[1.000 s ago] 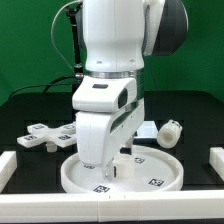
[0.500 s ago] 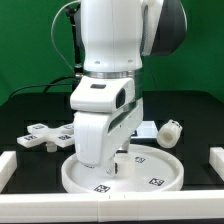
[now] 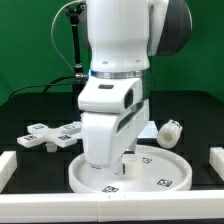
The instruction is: Assemble round table
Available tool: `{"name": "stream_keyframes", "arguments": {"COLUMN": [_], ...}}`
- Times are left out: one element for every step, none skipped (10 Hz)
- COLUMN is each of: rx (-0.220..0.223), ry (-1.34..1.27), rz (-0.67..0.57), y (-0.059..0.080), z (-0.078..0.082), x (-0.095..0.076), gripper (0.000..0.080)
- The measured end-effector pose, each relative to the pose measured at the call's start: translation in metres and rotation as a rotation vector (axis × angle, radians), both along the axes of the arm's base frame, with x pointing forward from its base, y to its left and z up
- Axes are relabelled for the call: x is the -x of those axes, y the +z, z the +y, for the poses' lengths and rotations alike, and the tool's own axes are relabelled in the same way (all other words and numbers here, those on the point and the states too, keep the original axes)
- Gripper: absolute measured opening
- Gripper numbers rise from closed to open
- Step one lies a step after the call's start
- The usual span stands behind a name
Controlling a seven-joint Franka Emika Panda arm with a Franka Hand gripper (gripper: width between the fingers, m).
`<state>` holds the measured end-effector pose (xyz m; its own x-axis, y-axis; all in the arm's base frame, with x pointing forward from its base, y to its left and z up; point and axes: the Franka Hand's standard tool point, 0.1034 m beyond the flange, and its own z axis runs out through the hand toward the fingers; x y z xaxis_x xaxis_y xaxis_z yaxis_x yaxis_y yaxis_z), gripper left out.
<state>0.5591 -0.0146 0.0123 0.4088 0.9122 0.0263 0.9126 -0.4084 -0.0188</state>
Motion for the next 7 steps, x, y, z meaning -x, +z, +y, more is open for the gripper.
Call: {"name": "stream_keyframes", "arguments": {"rx": [-0.003,-0.005,-0.004,-0.003,-0.001,0.000,0.000], "ry": [-0.010,-0.021,-0.049,-0.068,-0.068,-0.074,-0.089], "rz": [0.012,0.018,0.025,0.031,0.040,0.044,0.045], "y": [0.000,0.000,0.001,0.001,0.002,0.002,0.002], "z": [0.006,0.012,0.017,0.024,0.028,0.030,0.034], "x": [-0.001,-0.001,-0.001,-0.001,-0.001,-0.001,-0.001], "gripper": [0.0404,0.0404,0.0404,0.0406,0.0406,0.0406,0.0406]}}
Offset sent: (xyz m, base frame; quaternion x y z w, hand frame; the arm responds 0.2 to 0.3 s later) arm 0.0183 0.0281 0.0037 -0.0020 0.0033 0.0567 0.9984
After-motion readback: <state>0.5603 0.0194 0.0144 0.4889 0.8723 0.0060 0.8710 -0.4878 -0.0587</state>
